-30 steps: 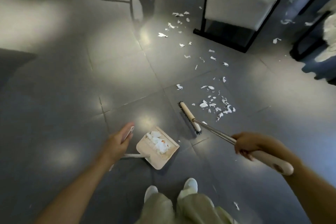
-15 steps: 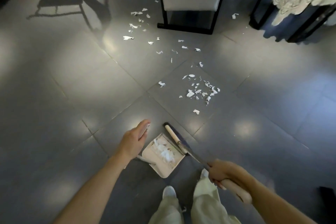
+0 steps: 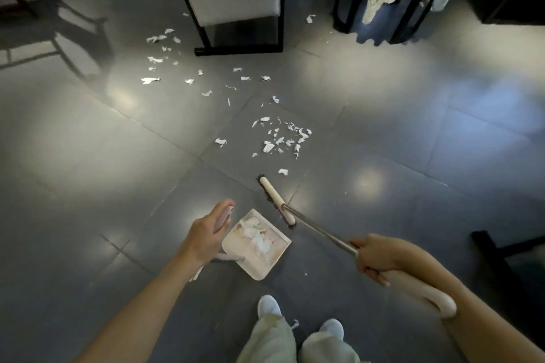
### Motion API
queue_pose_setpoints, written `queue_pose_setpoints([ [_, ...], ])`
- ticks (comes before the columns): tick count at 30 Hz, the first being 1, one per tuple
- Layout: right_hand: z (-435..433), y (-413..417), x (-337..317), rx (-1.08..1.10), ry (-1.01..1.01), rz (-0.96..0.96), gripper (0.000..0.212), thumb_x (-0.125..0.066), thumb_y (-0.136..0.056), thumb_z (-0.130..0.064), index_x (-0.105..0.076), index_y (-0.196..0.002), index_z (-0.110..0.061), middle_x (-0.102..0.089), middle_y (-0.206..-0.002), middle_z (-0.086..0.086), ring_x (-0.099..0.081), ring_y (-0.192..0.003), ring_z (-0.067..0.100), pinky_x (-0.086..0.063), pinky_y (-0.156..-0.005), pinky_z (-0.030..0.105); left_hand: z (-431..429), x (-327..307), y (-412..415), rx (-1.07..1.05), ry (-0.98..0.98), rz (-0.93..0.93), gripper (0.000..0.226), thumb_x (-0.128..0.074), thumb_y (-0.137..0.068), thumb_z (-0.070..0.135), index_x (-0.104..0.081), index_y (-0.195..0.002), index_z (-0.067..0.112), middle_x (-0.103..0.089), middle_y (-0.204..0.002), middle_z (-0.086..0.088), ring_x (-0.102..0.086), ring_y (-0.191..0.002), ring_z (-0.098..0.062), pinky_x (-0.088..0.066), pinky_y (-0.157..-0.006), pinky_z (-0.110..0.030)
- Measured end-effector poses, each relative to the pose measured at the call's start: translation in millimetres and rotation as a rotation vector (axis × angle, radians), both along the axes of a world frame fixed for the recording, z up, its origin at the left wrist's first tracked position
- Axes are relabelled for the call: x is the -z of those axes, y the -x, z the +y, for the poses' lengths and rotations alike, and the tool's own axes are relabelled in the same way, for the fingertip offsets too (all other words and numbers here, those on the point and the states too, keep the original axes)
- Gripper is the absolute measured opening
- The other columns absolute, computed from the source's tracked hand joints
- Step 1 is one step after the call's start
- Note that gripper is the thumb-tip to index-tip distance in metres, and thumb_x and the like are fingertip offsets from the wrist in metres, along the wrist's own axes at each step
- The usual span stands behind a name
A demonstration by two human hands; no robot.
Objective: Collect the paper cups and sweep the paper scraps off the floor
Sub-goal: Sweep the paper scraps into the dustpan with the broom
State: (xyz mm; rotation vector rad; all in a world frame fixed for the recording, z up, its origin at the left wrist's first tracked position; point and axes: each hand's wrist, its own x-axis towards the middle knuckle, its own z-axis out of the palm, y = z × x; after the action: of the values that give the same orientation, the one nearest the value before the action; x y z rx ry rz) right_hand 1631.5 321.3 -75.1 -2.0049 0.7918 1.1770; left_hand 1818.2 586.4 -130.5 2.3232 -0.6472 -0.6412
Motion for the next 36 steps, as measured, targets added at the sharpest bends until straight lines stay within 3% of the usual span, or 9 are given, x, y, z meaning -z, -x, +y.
queue_pose_setpoints([
  [4, -31.2, 54.8, 5.1, 0.190, 0.020, 0.015, 0.046, -0.050, -0.079, 0.000, -0.047, -0.125, -0.004, -0.053, -0.038, -0.002, -0.049, -0.030, 0.012, -0.049, -0.053, 0.027, -33.6, -1.5, 16.8, 0.110, 0.003, -0.020, 0.031, -0.053, -0.096, 0.023, -0.054, -0.127, 0.026, -0.064, -0.117, 0.001, -0.061, -0.107, -0.022, -0.039, -0.077, -0.020],
  [8, -54.4, 114.9, 17.5, 0.384, 0.074, 0.073, 0.031, -0.053, -0.078, -0.002, -0.057, -0.108, -0.008, -0.057, -0.050, 0.002, -0.052, -0.039, 0.015, -0.054, -0.060, 0.032, -63.3, -3.3, 30.0, 0.225, -0.025, -0.084, 0.040, -0.046, -0.086, 0.039, -0.053, -0.126, 0.034, -0.067, -0.117, -0.005, -0.064, -0.104, -0.029, -0.044, -0.080, -0.031],
  [13, -73.1, 175.7, 33.3, 0.538, 0.226, 0.161, 0.042, -0.057, -0.073, -0.004, -0.057, -0.114, -0.013, -0.067, -0.074, 0.007, -0.063, -0.059, 0.019, -0.056, -0.057, 0.029, -89.4, 7.3, 49.8, 0.250, -0.007, -0.124, 0.033, -0.059, -0.092, 0.018, -0.058, -0.120, 0.036, -0.069, -0.113, -0.008, -0.065, -0.102, -0.032, -0.044, -0.077, -0.034],
  [16, -80.0, 200.4, 43.1, 0.619, 0.280, 0.194, 0.046, -0.058, -0.074, -0.005, -0.056, -0.120, -0.011, -0.068, -0.086, 0.009, -0.067, -0.074, 0.021, -0.059, -0.072, 0.033, -96.2, 15.5, 61.4, 0.260, -0.025, -0.141, 0.035, -0.059, -0.092, 0.014, -0.060, -0.122, 0.032, -0.068, -0.112, -0.009, -0.065, -0.102, -0.031, -0.043, -0.077, -0.034],
  [20, -81.4, 219.3, 57.4, 0.616, 0.298, 0.191, 0.046, -0.056, -0.074, -0.006, -0.058, -0.119, -0.009, -0.064, -0.093, 0.006, -0.063, -0.081, 0.019, -0.054, -0.065, 0.027, -91.5, 17.5, 69.7, 0.240, 0.011, -0.173, 0.032, -0.059, -0.090, 0.025, -0.054, -0.119, 0.036, -0.070, -0.109, -0.009, -0.067, -0.099, -0.033, -0.047, -0.077, -0.037],
  [24, -49.0, 216.2, 62.0, 0.600, 0.207, 0.139, 0.015, -0.055, -0.076, -0.010, -0.063, -0.089, -0.008, -0.062, -0.078, 0.003, -0.059, -0.074, 0.016, -0.039, -0.045, 0.016, -78.0, 17.1, 73.7, 0.262, 0.023, -0.219, 0.039, -0.062, -0.089, 0.005, -0.052, -0.113, 0.035, -0.070, -0.107, -0.012, -0.068, -0.095, -0.035, -0.046, -0.075, -0.037],
  [29, 24.0, 183.7, 68.8, 0.557, 0.127, 0.144, 0.031, -0.051, -0.087, -0.011, -0.060, -0.117, -0.006, -0.061, -0.100, 0.008, -0.060, -0.089, 0.019, -0.053, -0.083, 0.029, -46.0, 8.8, 73.7, 0.322, 0.033, -0.229, 0.035, -0.057, -0.088, 0.022, -0.041, -0.114, 0.040, -0.070, -0.106, -0.010, -0.068, -0.093, -0.034, -0.049, -0.076, -0.039],
  [33, 57.4, 160.4, 69.5, 0.488, 0.043, 0.169, 0.032, -0.058, -0.076, -0.012, -0.061, -0.108, -0.010, -0.063, -0.093, 0.008, -0.062, -0.077, 0.023, -0.049, -0.064, 0.030, -11.9, -2.3, 62.2, 0.375, 0.031, -0.217, 0.028, -0.051, -0.086, 0.030, -0.049, -0.113, 0.038, -0.070, -0.107, -0.012, -0.068, -0.093, -0.034, -0.047, -0.076, -0.036],
  [36, 68.2, 155.8, 68.4, 0.523, 0.019, 0.155, 0.019, -0.059, -0.062, -0.009, -0.062, -0.080, -0.009, -0.064, -0.078, 0.011, -0.065, -0.075, 0.028, -0.055, -0.070, 0.035, 12.2, -6.2, 56.6, 0.410, 0.003, -0.226, 0.031, -0.059, -0.092, 0.014, -0.061, -0.122, 0.024, -0.069, -0.110, -0.013, -0.066, -0.097, -0.035, -0.040, -0.073, -0.030],
])
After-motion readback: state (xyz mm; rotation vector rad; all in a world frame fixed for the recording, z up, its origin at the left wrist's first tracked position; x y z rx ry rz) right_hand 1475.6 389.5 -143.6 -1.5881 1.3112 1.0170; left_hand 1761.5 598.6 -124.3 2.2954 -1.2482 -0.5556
